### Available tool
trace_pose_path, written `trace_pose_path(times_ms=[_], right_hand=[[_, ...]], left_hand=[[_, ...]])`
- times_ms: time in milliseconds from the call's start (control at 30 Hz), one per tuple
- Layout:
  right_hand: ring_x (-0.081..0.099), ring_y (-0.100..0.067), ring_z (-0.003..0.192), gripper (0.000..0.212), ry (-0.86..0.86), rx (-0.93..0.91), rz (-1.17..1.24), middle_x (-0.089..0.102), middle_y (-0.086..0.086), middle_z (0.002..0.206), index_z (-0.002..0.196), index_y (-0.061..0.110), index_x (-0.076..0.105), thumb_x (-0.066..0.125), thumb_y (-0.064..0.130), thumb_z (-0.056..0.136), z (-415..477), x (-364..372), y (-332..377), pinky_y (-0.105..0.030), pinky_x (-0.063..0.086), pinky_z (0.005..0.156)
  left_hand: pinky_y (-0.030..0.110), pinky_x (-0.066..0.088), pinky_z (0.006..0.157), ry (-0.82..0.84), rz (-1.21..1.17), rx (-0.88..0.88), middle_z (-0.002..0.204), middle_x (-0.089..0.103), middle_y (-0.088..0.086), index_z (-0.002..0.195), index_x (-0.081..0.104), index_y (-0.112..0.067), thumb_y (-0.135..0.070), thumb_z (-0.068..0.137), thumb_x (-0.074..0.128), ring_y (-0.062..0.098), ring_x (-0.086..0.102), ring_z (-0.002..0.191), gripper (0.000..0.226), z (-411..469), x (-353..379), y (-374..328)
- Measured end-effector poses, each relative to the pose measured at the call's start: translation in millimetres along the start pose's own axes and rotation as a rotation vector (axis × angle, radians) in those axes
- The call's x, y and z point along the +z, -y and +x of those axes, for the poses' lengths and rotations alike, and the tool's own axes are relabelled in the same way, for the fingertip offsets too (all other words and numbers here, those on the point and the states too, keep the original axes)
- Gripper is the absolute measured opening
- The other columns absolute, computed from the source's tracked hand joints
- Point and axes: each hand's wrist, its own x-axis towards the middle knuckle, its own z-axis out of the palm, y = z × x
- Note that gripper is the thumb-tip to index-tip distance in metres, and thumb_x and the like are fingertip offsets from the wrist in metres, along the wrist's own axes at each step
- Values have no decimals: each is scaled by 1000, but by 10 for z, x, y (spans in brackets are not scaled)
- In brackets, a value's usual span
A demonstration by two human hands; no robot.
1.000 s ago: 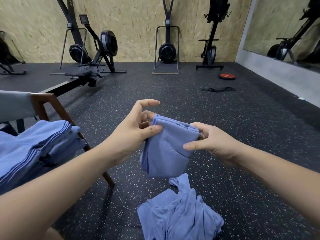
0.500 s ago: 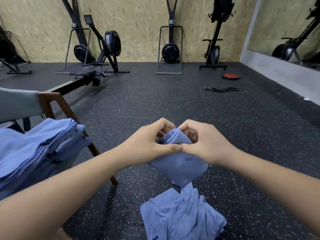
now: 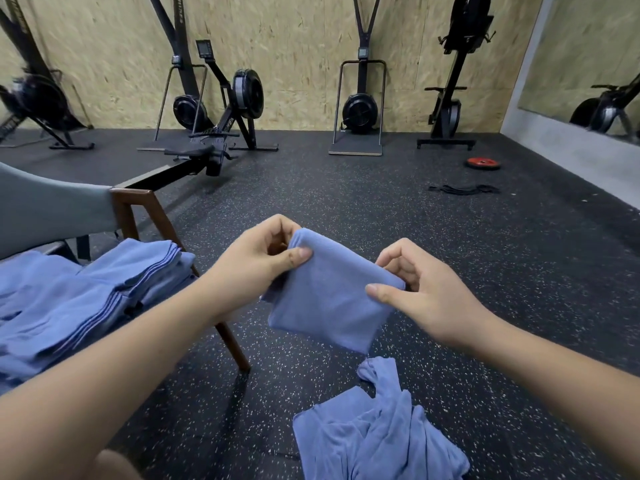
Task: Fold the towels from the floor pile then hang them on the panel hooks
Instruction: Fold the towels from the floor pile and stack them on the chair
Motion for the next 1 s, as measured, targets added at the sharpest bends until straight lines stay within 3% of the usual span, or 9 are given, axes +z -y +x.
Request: trace_pose_path(times_ms=[167,267,400,567,667,733,833,900,1000], right_hand=[[71,-37,94,25,37,7,97,76,-11,99,110,22,70,82,10,92,109,110,200,-53,56,86],[73,-34,96,24,68,-16,80,79,-4,99,107,21,72,81,6,91,276,211,409,-47,58,84],[72,-25,92,28,233,-100,-58,78,5,99,109,28,70,80,11,89,646,482,730,-43,57,83],[68,-18,84,31,387,-214,-157,73,8,90,111,38,67,79,27,85,1189,981,1148,-44,55,79],[62,-16,75,30,395,-239,-72,67,8,81,111,37,66,84,32,88,1531,1330,1290,-43,49,72],[71,-14,85,37,460,-171,29,75,7,93,114,35,66,90,31,85,1723,1593,1318,-42,55,78],[74,-14,114,54,601,-29,120,79,8,119,127,31,68,94,26,80,1940,2089,1224,-46,58,104],[74,-23,118,45,624,36,211,80,1,120,126,20,73,89,19,84,2073,2480,1138,-53,55,108],[76,-34,110,30,577,190,430,81,-13,114,119,7,75,82,11,90,2264,3028,1151,-52,60,102]], left_hand=[[48,48,89,97,98,-41,105,69,8,123,61,-26,-17,99,71,19,62,95,28,-199,-314,-109],[50,54,88,112,266,-87,105,71,10,123,62,-38,-18,91,73,28,68,94,40,-322,-494,-208],[43,57,83,134,617,-65,92,71,-6,100,67,-34,-42,86,84,16,67,89,23,-456,-647,-372],[35,36,63,62,874,-20,71,51,-4,78,52,-16,-52,90,80,12,45,66,47,-526,-1070,-509],[29,30,58,24,803,-147,66,44,-8,76,51,-16,-50,93,79,8,40,62,47,-599,-1529,-572],[25,39,62,-8,678,-243,71,57,-7,81,62,-19,-49,93,80,5,51,67,37,-673,-1867,-606],[41,60,88,-85,508,-362,101,81,2,102,78,-20,-50,91,82,19,77,98,32,-777,-2415,-601],[52,58,104,-121,407,-429,115,80,8,113,79,-18,-50,90,84,31,75,114,39,-864,-2788,-532],[41,63,91,-212,350,-524,114,80,9,116,77,-9,-46,92,83,28,77,106,44,-933,-3304,-357]])
